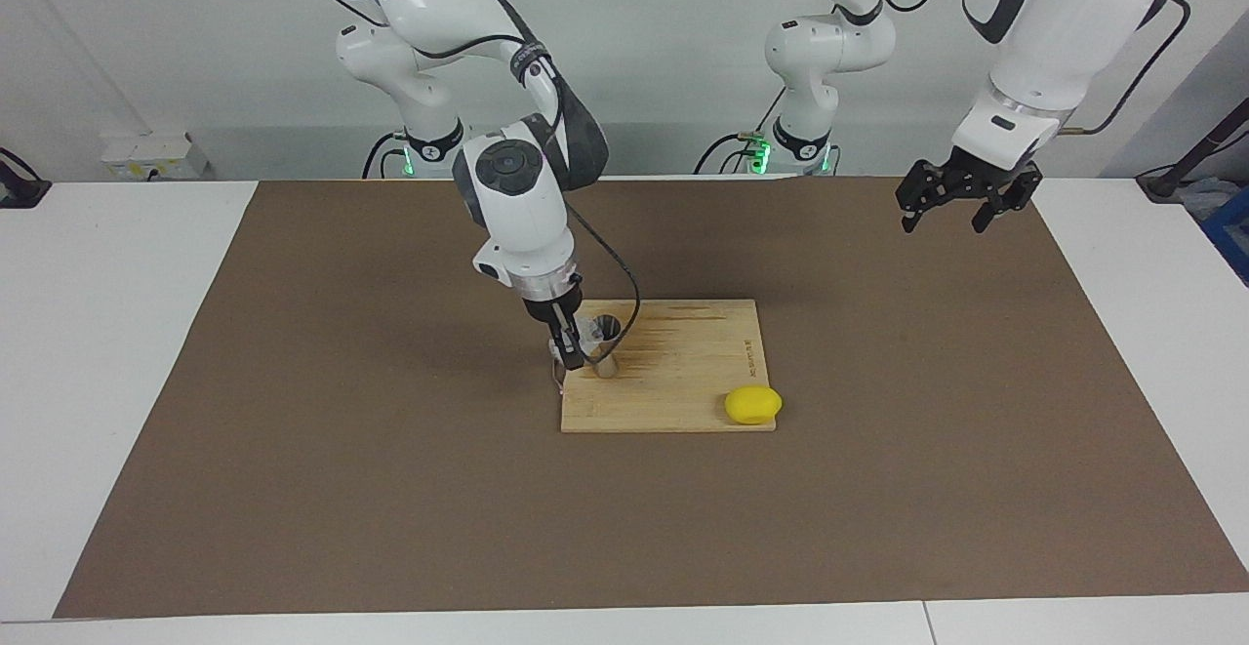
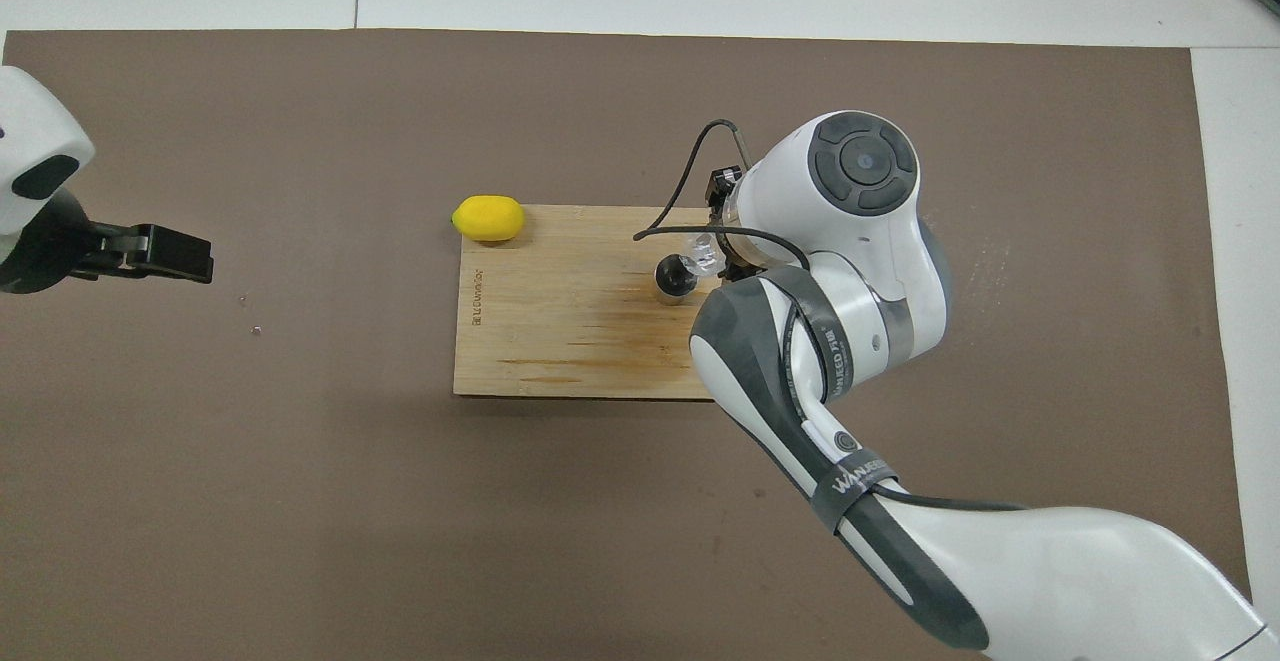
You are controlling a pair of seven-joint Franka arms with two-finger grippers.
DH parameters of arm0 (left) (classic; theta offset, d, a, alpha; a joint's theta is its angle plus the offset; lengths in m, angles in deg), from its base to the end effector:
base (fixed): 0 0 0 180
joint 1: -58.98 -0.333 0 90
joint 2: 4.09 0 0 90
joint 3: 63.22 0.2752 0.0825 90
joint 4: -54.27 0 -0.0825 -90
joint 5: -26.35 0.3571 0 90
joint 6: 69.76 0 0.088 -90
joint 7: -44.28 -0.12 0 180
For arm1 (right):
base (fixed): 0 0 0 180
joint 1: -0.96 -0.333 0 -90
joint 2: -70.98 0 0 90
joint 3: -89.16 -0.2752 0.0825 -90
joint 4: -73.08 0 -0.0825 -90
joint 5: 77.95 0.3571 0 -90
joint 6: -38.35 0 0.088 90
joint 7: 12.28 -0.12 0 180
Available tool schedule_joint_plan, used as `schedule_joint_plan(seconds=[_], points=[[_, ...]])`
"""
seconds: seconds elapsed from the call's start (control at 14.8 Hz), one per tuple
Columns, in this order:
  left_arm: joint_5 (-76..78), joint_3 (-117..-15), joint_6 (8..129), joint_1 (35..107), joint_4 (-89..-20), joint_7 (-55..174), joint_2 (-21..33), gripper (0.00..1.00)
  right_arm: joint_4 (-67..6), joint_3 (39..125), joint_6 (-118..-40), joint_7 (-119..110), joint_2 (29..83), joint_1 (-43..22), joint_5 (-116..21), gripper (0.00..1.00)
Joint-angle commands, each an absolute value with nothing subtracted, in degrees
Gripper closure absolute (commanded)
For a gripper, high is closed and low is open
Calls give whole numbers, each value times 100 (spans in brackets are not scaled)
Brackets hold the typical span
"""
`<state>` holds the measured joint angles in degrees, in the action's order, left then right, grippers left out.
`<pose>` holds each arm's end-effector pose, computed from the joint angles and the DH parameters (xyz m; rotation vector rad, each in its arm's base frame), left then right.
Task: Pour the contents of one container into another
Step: 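Tilt the glass cup with the right gripper to pour into the metal cup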
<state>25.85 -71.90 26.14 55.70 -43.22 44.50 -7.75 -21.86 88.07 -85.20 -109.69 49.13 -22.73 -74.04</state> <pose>0.5164 -0.0518 0.5542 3.1372 -0.1405 0.0556 0.5769 0.2690 0.3618 -2.3899 1.8240 0.0012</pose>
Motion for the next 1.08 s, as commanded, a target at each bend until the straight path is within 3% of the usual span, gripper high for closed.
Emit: schedule_joint_plan(seconds=[0.0,0.47,1.01], points=[[2653,-7157,2604,5555,-4435,4446,-866,0,-2132,8802,-8399,-11080,4892,-2338,-7697,69],[2635,-7104,1989,5529,-4092,4393,-857,0,-2132,8811,-8311,-11089,4918,-2523,-8164,69],[2635,-7113,2007,5590,-4232,4446,-928,0,-2114,8819,-8285,-11089,4927,-2584,-8559,69]])
